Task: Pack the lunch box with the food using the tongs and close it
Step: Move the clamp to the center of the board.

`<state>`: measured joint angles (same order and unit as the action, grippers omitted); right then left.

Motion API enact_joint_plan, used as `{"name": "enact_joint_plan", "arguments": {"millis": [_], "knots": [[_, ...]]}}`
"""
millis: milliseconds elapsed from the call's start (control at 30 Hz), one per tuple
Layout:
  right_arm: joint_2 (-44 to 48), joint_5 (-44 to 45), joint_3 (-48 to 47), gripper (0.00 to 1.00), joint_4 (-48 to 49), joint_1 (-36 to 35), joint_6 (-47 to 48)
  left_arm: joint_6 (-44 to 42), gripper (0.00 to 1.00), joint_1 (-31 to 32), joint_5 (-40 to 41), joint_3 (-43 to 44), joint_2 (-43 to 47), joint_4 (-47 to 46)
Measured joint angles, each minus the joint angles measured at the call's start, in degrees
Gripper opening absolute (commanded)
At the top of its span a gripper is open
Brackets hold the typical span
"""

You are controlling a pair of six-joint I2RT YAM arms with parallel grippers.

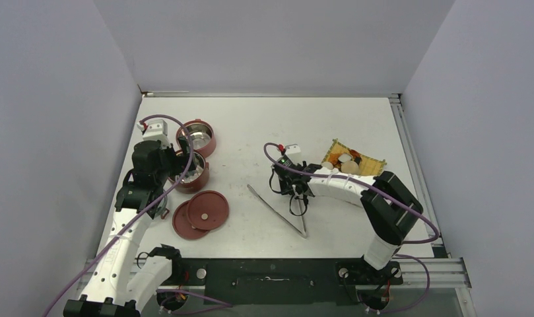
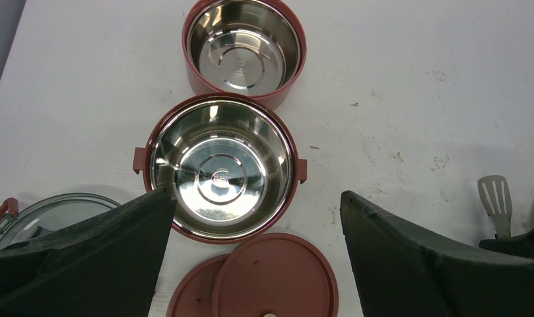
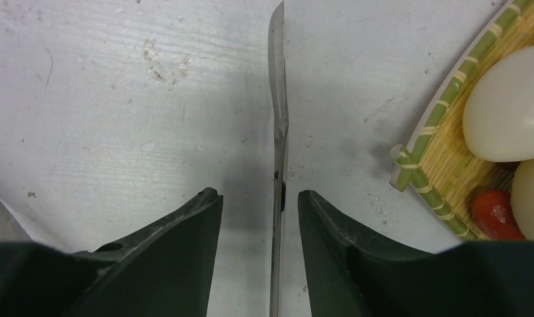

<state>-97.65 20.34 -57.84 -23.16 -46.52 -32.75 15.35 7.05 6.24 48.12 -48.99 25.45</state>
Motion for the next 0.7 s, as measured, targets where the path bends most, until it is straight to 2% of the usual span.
{"name": "enact_joint_plan", "arguments": {"millis": [100, 233, 400, 467, 533, 700], "knots": [[1.81, -2.23, 0.87, 0.67, 0.7, 0.11, 1.22, 0.0, 0.96, 0.0, 0.0, 0.0, 0.0, 0.0], [8.94, -5.75, 5.29, 0.84, 2.89, 0.46, 3.87, -0.02, 0.96, 0.0, 0.0, 0.0, 0.0, 0.02], [17.38, -11.58, 11.82, 0.98, 6.14, 1.14, 6.95, -0.02, 0.96, 0.0, 0.0, 0.0, 0.0, 0.04], [19.32, -14.47, 13.9, 1.0, 7.04, 1.2, 8.04, -0.02, 0.96, 0.0, 0.0, 0.0, 0.0, 0.02], [20.39, -17.18, 15.54, 0.95, 7.72, 1.14, 8.81, -0.02, 0.96, 0.0, 0.0, 0.0, 0.0, 0.04], [22.16, -20.79, 18.45, 0.94, 8.37, 0.04, 9.62, -0.02, 0.96, 0.0, 0.0, 0.0, 0.0, 0.04]]}}
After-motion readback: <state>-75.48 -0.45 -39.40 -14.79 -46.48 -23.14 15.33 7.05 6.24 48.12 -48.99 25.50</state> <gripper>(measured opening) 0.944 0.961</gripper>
